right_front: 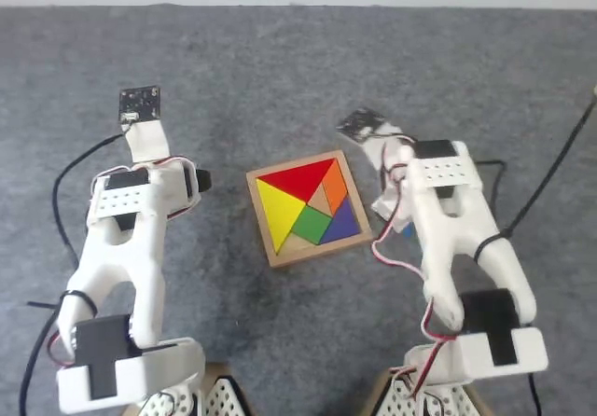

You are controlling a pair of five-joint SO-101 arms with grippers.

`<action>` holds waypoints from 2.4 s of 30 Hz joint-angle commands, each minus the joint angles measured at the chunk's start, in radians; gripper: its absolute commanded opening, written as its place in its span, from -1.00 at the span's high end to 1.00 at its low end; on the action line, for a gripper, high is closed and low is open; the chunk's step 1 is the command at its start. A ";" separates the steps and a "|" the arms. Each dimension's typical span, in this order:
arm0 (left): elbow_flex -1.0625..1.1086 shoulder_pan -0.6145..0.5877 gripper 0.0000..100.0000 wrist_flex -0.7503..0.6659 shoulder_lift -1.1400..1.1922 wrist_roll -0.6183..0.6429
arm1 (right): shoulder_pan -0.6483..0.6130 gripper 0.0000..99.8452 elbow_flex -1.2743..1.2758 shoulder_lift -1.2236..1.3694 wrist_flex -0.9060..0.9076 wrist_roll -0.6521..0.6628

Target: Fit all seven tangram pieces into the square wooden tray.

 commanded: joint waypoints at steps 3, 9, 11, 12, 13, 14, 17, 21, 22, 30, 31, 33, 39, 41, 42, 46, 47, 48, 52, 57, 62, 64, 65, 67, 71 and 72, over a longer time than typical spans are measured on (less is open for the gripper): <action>-0.007 0.002 0.50 -0.020 -0.006 -0.008 | -0.222 0.89 -0.132 -0.067 0.091 0.216; -0.007 -0.009 0.50 -0.020 -0.006 -0.008 | -0.429 0.88 -0.147 -0.061 0.045 0.345; -0.013 -0.044 0.50 -0.020 -0.006 -0.002 | -0.447 0.88 -0.147 -0.042 0.021 0.376; -0.016 -0.075 0.50 -0.021 -0.006 0.005 | -0.453 0.88 -0.147 -0.028 0.008 0.388; -0.025 -0.107 0.51 -0.021 -0.006 0.028 | -0.456 0.88 -0.147 -0.010 -0.004 0.394; -0.036 -0.138 0.50 -0.020 -0.006 0.068 | -0.456 0.88 -0.147 0.012 -0.016 0.399; -0.054 -0.204 0.50 -0.020 -0.006 0.137 | -0.479 0.88 -0.149 0.087 -0.059 0.400; -0.059 -0.241 0.50 -0.020 -0.012 0.204 | -0.513 0.88 -0.153 0.165 -0.081 0.400; -0.061 -0.259 0.50 -0.021 -0.015 0.229 | -0.516 0.88 -0.153 0.176 -0.093 0.400; -0.070 -0.278 0.45 -0.031 -0.009 0.249 | -0.518 0.88 -0.152 0.211 -0.157 0.396; -0.070 -0.278 0.45 -0.031 -0.009 0.249 | -0.518 0.88 -0.152 0.219 -0.166 0.397; -0.068 -0.278 0.45 -0.029 -0.012 0.247 | -0.516 0.88 -0.153 0.236 -0.179 0.399; -0.065 -0.278 0.45 -0.029 -0.014 0.245 | -0.516 0.79 -0.152 0.252 -0.168 0.399; -0.065 -0.278 0.45 -0.029 -0.014 0.245 | -0.516 0.64 -0.150 0.252 -0.166 0.397; -0.067 -0.279 0.45 -0.029 -0.014 0.245 | -0.516 0.56 -0.149 0.252 -0.166 0.396; -0.067 -0.284 0.45 -0.029 -0.015 0.249 | -0.516 0.38 -0.149 0.252 -0.151 0.396; -0.068 -0.284 0.45 -0.029 -0.015 0.249 | -0.516 0.38 -0.149 0.252 -0.147 0.396; -0.068 -0.284 0.45 -0.029 -0.015 0.249 | -0.516 0.39 -0.149 0.252 -0.147 0.396; -0.068 -0.284 0.45 -0.029 -0.015 0.249 | -0.512 0.42 -0.149 0.255 -0.147 0.396; -0.068 -0.284 0.45 -0.029 -0.015 0.249 | -0.512 0.43 -0.147 0.252 -0.145 0.396; -0.070 -0.282 0.45 -0.032 -0.011 0.249 | -0.518 0.43 -0.152 0.249 -0.062 0.399; -0.070 -0.282 0.45 -0.032 -0.012 0.249 | -0.518 0.43 -0.152 0.249 -0.045 0.397; -0.070 -0.282 0.45 -0.032 -0.012 0.249 | -0.516 0.43 -0.152 0.249 -0.038 0.396; -0.070 -0.282 0.45 -0.032 -0.012 0.249 | -0.518 0.43 -0.152 0.249 -0.025 0.396; -0.070 -0.282 0.45 -0.032 -0.014 0.249 | -0.516 0.43 -0.155 0.248 -0.028 0.393; -0.070 -0.282 0.45 -0.032 -0.015 0.249 | -0.515 0.43 -0.155 0.248 -0.027 0.393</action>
